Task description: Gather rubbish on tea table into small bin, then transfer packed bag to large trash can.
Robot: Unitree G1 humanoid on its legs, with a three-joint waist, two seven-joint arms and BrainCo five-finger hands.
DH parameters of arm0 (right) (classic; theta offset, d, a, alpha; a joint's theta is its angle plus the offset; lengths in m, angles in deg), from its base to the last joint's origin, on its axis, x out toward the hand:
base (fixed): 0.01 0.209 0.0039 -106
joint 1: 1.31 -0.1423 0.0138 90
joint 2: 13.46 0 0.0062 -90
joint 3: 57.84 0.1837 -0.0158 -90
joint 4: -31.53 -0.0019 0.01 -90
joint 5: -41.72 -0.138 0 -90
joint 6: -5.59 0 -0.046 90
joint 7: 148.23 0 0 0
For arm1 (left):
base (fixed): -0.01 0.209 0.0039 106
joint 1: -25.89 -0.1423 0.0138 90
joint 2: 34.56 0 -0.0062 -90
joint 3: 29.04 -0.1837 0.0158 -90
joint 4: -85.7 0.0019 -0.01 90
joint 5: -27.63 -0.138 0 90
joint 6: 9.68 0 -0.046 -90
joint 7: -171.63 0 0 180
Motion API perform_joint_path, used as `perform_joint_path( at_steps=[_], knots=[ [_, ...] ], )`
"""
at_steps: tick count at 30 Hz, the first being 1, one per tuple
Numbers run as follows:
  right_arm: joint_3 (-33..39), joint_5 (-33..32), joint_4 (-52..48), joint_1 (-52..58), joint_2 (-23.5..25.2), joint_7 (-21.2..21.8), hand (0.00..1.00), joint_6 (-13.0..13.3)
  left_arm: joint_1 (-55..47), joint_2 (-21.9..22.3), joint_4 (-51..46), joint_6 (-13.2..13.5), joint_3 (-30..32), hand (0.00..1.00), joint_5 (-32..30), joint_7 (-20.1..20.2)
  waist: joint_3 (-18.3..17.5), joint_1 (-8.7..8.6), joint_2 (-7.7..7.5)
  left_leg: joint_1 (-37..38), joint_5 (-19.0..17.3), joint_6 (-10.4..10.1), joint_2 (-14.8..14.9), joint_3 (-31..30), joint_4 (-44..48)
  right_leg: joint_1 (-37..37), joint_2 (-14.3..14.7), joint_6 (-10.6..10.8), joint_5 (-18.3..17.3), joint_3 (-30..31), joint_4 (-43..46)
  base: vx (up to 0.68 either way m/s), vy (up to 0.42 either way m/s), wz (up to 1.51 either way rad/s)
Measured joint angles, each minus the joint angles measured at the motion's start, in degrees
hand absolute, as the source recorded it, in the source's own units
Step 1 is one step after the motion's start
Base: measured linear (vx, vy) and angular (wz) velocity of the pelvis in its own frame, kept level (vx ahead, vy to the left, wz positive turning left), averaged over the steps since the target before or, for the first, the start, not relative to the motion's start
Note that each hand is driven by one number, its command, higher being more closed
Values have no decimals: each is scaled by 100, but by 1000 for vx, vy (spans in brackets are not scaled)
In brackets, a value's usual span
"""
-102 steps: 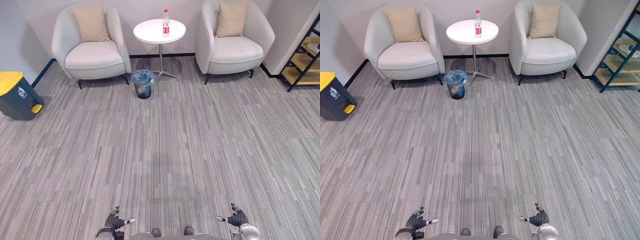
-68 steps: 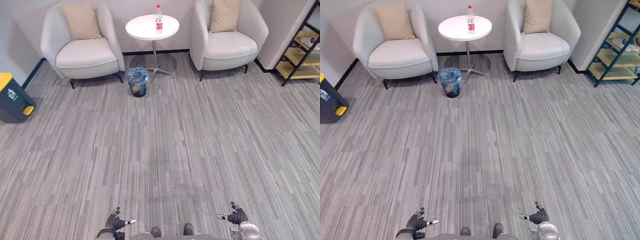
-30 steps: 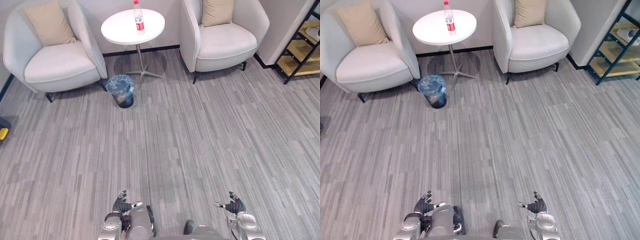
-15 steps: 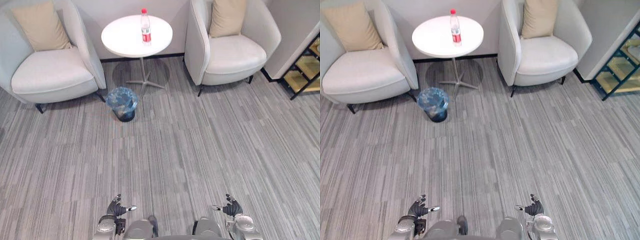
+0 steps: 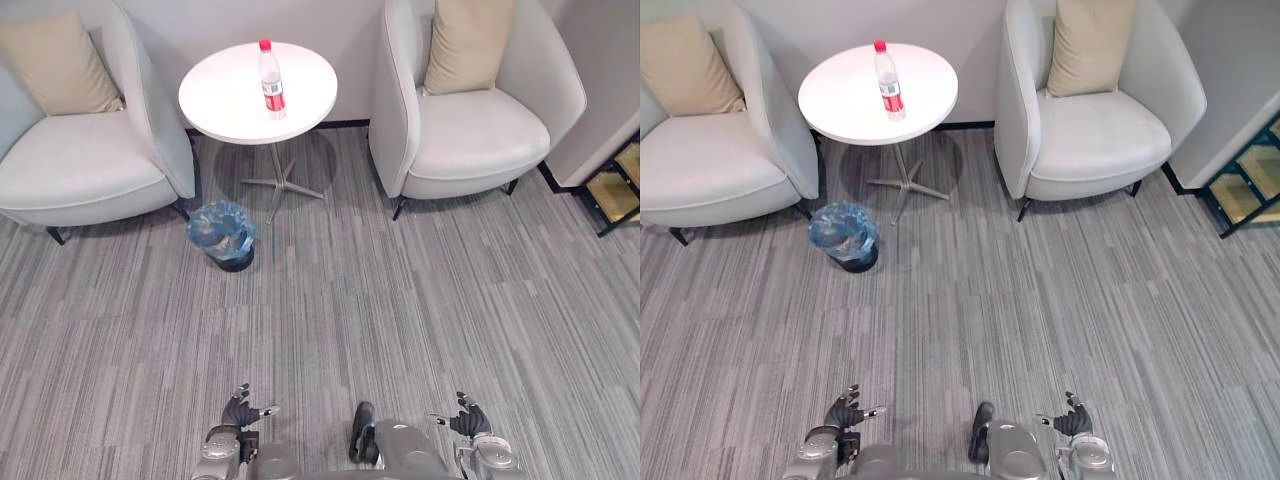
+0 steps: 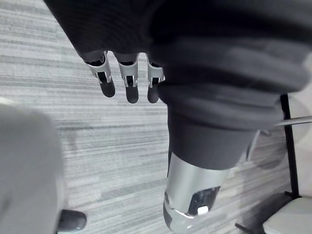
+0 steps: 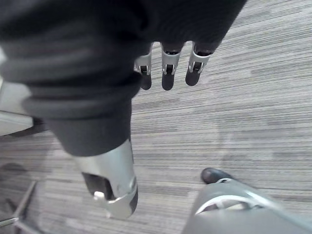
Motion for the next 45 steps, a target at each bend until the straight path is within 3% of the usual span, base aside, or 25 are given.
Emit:
perform_joint_path(
  at_steps=[2,5,7,8,9,11,13,15,16,17,18,21,22,24,26,27,28,29,32,34,37,40,42,43,45],
  knots=[
    [21,-30,-174,48,88,-15,0,4,-54,94,-211,6,60,0,22,3,17,156,-27,-545,-185,315,8,303,135,374,12,-1,-63,110,-205,340,-14,-25],
    [57,-62,-162,-98,136,-42,0,7,-39,114,-261,10,133,0,22,-6,28,289,-44,-891,-272,485,-311,687,-1511,631,-105,145,-64,321,-394,295,117,-40],
    [71,-62,-116,-185,105,-96,0,28,-59,128,-250,10,118,0,23,-8,-31,308,86,-776,289,477,-716,628,-3774,693,-225,439,-242,499,-350,353,235,-43],
    [52,-62,-45,-204,88,-115,0,32,-102,122,-176,15,113,0,55,-11,-17,391,127,-523,1117,777,-857,616,-4354,790,-243,616,-371,704,-312,394,246,-36],
    [15,-61,8,-230,128,-116,0,29,-53,109,-122,12,107,0,77,-19,-39,437,23,-442,1117,784,-992,671,-4465,841,-344,647,-392,775,-369,490,256,-12],
    [6,-46,133,-233,107,-121,0,33,21,-76,-91,35,116,0,111,-17,-86,460,-243,-549,808,1110,-1357,711,-4115,1033,-694,848,-441,793,-643,392,135,23],
    [-1,-40,144,-250,82,-115,0,36,-24,-72,-91,29,145,0,130,-16,-94,463,-281,-560,409,1180,-1444,748,-3710,1168,-833,948,-483,837,-653,343,129,2],
    [-23,16,276,-453,59,-105,0,41,-80,-115,-78,4,137,0,124,-14,-107,468,-255,-343,-96,1161,-1464,911,-3554,703,-1016,1350,-708,1229,710,338,162,-40],
    [-72,26,270,-454,54,-105,0,45,-98,-133,-78,0,117,0,123,-12,-108,459,-256,-243,-165,1173,-1479,937,-3589,503,-1064,1446,-703,1308,1220,309,138,-30],
    [-141,34,271,-435,64,-93,0,42,-130,-181,-72,-3,7,0,123,-11,-114,430,-273,10,-243,1226,-1549,948,-3672,20,-1212,1879,-537,1420,2419,265,93,1],
    [-141,34,292,-363,77,-88,0,35,-124,-214,-73,-4,-114,0,123,-9,-118,429,-301,186,-332,1272,-1586,952,-3690,-241,-1266,1955,-500,1468,3147,358,76,16],
    [-229,51,348,-272,59,-48,0,17,-179,-246,-77,-12,-271,0,128,-12,-120,344,-301,924,-468,1306,-1668,872,-4088,-859,-1297,1380,-894,1115,4067,426,3,19],
    [-274,52,341,-303,51,-31,0,26,-177,-250,-83,-12,-271,0,135,-13,-81,255,-221,1206,-464,1300,-1596,806,-4276,-1090,-1198,1081,-1047,842,3870,391,-61,24],
    [-333,51,310,-345,-9,10,0,32,-159,-247,-83,-11,-269,0,146,-18,-22,112,-90,1412,-462,1296,-1399,651,-4363,-1418,-892,885,-1105,691,2969,425,-156,47],
    [-333,48,272,-278,-61,12,0,32,-92,-286,-88,0,-269,0,149,-20,-44,54,-126,1511,-486,1206,-1324,455,-4365,-1502,-712,830,-524,888,1287,415,-223,75],
    [-319,41,303,-184,-137,12,0,29,-41,-256,-61,-6,-263,0,151,-21,-28,-17,-91,1642,-620,913,-1248,206,-4355,-1320,-626,551,353,879,800,371,-186,48],
    [-300,45,317,-243,-194,10,0,9,-51,-208,-61,10,-272,0,150,-7,-66,39,44,1615,-617,842,-1096,104,-4354,-1297,-485,459,383,828,838,470,-268,34],
    [-230,46,280,-325,-201,11,0,11,-44,-223,-57,11,-265,0,149,-10,-73,65,5,1627,-444,698,-1080,-21,-4335,-1379,-480,401,151,869,1164,272,-158,2],
    [-55,42,266,-275,-177,8,0,29,-35,-127,-58,10,-230,0,140,-9,-79,-23,22,1489,-271,454,-965,-239,-3675,-1072,-536,327,-301,579,1271,343,-231,50],
    [-118,31,41,-3,-72,10,0,22,-37,79,-106,6,13,0,137,-12,-66,-1,45,462,110,32,-566,-184,-1413,-376,-441,288,-458,308,700,338,-198,63],
    [-90,-23,-178,180,116,-3,0,25,-85,157,-124,-11,46,0,138,-8,-53,171,8,-214,-161,439,-52,465,-269,363,-319,230,-494,148,259,235,-67,22],
    [-75,-101,-278,103,141,-8,0,37,-51,167,-190,-3,68,0,142,-11,-56,219,-20,-645,-240,604,-142,1002,-1532,674,-381,349,-442,107,-89,227,75,3],
    [-22,-181,-275,88,88,-30,0,38,-69,186,-166,-2,22,0,142,-12,-137,219,118,-611,379,637,-482,996,-3413,685,-434,586,-518,138,-75,233,167,-6],
    [22,-181,-105,50,145,-50,0,16,-43,143,-69,-7,-48,0,142,-14,-146,290,79,-412,915,813,-688,983,-3799,725,-506,703,-577,315,-77,156,104,11],
    [4,-177,23,52,166,-46,0,8,-33,-11,-90,17,-98,0,142,-15,-182,286,-156,-267,1028,887,-1058,958,-4201,809,-688,825,-568,527,-374,259,146,32]
  ],
)
